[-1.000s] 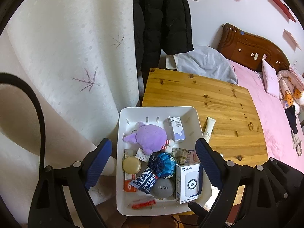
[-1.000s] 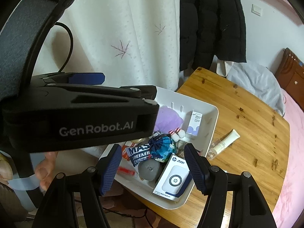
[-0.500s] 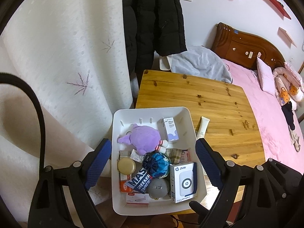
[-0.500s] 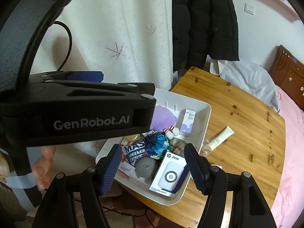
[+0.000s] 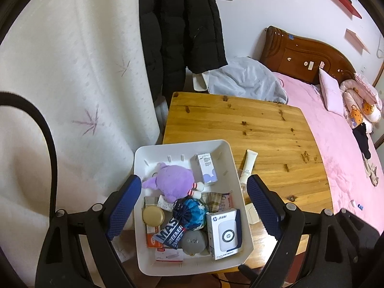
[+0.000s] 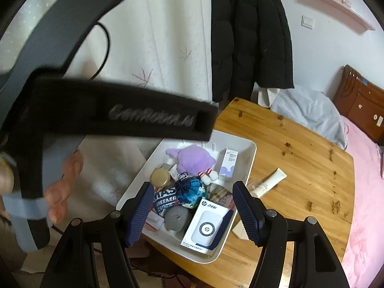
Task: Organize objects
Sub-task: 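Move both grippers back over the table toward the tube and white box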
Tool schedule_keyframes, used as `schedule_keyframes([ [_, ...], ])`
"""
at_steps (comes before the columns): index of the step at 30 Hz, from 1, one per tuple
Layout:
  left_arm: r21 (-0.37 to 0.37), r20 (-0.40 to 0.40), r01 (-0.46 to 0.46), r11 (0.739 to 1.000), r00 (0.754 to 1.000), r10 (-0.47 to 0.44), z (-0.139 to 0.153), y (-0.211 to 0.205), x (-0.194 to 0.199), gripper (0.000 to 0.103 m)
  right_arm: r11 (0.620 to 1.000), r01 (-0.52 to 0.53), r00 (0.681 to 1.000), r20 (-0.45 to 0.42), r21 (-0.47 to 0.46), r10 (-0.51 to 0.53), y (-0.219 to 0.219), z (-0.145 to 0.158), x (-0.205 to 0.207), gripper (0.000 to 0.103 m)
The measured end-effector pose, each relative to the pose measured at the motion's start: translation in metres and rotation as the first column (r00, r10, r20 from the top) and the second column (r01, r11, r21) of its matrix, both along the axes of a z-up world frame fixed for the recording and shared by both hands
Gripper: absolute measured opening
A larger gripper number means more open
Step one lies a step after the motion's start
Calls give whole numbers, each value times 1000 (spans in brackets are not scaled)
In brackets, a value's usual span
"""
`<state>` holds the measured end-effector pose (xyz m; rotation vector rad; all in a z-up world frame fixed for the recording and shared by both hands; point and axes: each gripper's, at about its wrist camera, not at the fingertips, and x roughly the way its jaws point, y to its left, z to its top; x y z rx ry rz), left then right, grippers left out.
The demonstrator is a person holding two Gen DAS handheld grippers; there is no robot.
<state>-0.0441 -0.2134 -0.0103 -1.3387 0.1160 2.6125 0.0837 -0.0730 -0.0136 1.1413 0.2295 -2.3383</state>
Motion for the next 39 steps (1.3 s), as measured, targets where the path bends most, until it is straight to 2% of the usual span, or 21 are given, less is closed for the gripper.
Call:
schedule_keyframes([
  [10,-72,-34,65,995,997,-68,11,49,-28,92,995,61,998,-28,-81,-63,37,-2,-11,69],
  [18,-102,9,175,979,984,-175,-4,106,-55,92,973,200,979,51,-118,-195,90,-33,-35,69],
  [21,-120,44,220,968,975,-216,-19,129,-65,92,959,261,963,95,-106,-252,112,-56,-45,69],
  [27,-145,166,299,943,947,-274,-67,172,-87,92,937,345,922,211,-63,-325,146,-108,-63,68],
  [33,-166,295,353,921,909,-295,-123,205,-105,92,933,355,889,330,-60,-317,158,-155,-77,64],
  [39,-190,399,373,908,874,-276,-177,228,-123,92,938,342,870,397,-58,-293,154,-197,-90,59],
])
